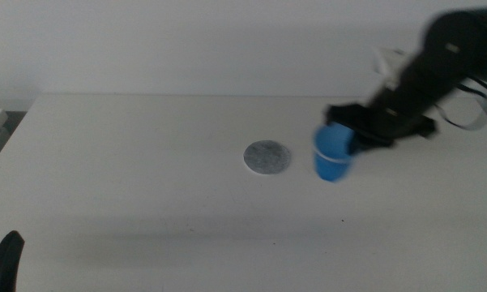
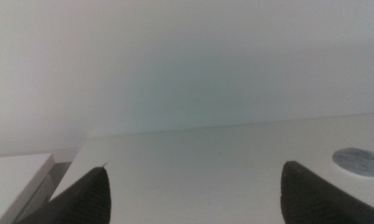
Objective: Place an empty cup on a cup mat.
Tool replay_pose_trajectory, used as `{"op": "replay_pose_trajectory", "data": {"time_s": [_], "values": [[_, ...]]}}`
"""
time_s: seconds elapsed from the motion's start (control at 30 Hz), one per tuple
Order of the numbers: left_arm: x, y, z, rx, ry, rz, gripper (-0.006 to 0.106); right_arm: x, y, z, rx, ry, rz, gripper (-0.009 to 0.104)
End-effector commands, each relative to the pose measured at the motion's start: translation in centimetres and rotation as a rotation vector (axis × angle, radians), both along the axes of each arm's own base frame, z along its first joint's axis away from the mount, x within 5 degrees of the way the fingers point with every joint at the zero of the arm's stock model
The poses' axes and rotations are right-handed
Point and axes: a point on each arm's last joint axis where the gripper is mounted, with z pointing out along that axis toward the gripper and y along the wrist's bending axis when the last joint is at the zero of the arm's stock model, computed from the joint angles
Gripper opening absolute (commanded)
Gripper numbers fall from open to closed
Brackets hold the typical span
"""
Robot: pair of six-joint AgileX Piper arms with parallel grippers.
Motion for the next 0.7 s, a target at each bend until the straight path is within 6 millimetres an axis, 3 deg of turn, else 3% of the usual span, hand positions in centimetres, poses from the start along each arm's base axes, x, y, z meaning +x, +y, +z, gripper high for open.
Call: {"op": "replay_pose_trajectory", "data": {"time_s": [0.0, 0.2, 0.33, 0.67], "values": [[0.0, 0.0, 0.1, -0.005, -0.009, -0.002, 0.094, 1.9, 2.5, 0.7, -0.01, -0.01, 0.045, -0.002], [0.0, 0.0, 0.1, -0.005, -0.009, -0.002, 0.094, 6.6, 6.8, -0.7, -0.008, -0.003, 0.094, -0.002], [0.0, 0.0, 0.1, -0.005, -0.009, -0.002, 0.094, 9.1, 8.2, -1.9, 0.001, -0.032, 0.097, -0.002], [0.0, 0.0, 0.1, -0.005, -0.009, -0.002, 0.094, 10.9, 9.5, -5.3, 0.006, -0.029, 0.109, -0.002]]}}
